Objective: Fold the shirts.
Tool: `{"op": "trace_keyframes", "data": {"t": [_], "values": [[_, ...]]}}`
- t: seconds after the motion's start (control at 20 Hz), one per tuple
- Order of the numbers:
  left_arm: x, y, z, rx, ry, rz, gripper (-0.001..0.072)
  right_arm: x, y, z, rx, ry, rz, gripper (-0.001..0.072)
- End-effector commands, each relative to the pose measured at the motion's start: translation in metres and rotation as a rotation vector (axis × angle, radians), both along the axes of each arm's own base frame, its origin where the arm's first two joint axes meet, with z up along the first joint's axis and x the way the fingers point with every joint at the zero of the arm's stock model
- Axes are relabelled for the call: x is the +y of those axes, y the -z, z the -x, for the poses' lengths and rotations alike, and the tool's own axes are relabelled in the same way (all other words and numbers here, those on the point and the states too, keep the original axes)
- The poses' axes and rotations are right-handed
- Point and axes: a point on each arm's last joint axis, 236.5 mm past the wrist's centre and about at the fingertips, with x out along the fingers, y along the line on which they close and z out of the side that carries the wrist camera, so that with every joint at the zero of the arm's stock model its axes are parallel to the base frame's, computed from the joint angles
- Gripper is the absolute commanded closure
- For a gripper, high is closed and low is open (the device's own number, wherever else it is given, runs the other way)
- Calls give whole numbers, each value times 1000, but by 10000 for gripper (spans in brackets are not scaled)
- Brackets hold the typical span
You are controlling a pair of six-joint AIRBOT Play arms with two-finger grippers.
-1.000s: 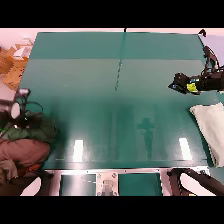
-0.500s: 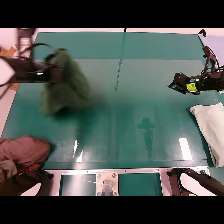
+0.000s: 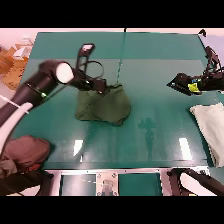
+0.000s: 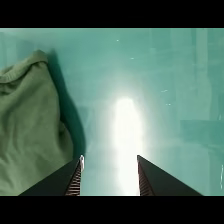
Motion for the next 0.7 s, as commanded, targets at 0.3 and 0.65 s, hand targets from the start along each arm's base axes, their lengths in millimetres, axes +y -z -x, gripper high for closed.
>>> {"op": "trace_keyframes", "data": {"t": [0.3, 0.65], "values": [[141, 68, 69, 446, -224, -197, -13, 73, 95, -30, 163, -185, -226, 318], [103, 167, 73, 460, -349, 57, -13, 150, 156, -87, 219, -286, -325, 297]]}}
